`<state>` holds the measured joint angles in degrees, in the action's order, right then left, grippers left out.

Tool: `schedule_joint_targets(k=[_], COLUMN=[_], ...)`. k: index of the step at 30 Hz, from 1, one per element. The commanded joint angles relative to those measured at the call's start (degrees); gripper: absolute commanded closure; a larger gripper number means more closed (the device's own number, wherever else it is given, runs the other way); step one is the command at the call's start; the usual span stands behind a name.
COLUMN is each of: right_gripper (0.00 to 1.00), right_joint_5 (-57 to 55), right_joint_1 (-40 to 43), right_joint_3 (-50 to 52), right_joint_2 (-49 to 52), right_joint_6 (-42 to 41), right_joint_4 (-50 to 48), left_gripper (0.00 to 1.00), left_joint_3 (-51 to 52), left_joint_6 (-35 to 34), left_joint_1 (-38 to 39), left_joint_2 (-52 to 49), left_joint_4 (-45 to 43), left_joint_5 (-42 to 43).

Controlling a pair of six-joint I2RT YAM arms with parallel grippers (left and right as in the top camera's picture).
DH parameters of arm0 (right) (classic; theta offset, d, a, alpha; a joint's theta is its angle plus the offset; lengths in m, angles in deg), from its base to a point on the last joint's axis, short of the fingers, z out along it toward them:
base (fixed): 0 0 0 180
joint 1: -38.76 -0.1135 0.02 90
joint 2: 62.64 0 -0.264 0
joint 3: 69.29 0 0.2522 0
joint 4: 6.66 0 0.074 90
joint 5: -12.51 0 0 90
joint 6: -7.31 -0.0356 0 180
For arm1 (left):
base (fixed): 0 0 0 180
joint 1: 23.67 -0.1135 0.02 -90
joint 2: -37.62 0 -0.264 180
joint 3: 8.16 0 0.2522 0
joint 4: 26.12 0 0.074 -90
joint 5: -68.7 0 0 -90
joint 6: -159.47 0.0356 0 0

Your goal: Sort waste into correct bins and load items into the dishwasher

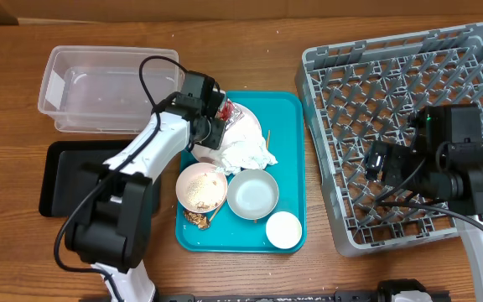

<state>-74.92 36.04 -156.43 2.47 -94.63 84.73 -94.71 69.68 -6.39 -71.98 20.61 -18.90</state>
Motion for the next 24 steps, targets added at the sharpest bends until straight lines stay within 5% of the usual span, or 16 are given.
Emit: schedule_joint_targets(k=[1, 6, 11, 24], right_gripper=[0.00, 0.00, 0.00, 0.00], right_joint_5=[-0.3, -0.3, -0.3, -0.3], right_joint_1=[-0.1, -0.1, -0.1, -0.1], right_joint_3=[-0.6, -0.6, -0.6, -0.6], right_joint_2=[-0.2, -0.2, -0.2, -0.2], right_joint_6=[0.3, 0.1, 0.1, 0.1], right_joint_4=[0.1, 0.5, 1.0, 1.6], left_gripper=[0.50, 0.57, 0.96, 0.96], left_joint_3=[-1.1, -1.1, -1.1, -14.5], left_joint_6=[0.4, 0.5, 0.5, -5.4], left_joint_1=[0.3, 0.4, 0.4, -4.5], left_joint_2=[-1.0, -1.7, -1.7, 9.5], left_joint_4=[0.0, 0.0, 0.0, 9.6], left_joint_5=[2.1, 1.9, 1.8, -3.2])
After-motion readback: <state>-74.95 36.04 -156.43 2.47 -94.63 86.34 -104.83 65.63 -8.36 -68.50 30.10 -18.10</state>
